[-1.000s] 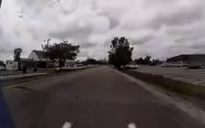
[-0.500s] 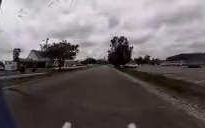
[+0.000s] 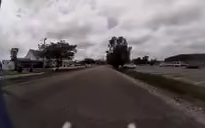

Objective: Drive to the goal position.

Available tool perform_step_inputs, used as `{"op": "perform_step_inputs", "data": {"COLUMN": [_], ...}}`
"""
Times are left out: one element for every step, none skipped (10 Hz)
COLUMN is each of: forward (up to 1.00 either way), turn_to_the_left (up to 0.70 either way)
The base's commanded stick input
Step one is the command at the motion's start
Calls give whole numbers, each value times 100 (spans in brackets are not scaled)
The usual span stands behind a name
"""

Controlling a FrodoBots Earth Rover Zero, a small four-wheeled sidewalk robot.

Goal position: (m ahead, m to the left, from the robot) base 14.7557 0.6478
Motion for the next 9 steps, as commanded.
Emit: {"op": "perform_step_inputs", "data": {"forward": [60, 60, 60, 60, 60, 60, 60, 60, 60], "turn_to_the_left": [0, 0, 0, 0, 0, 0, 0, 0, 0]}}
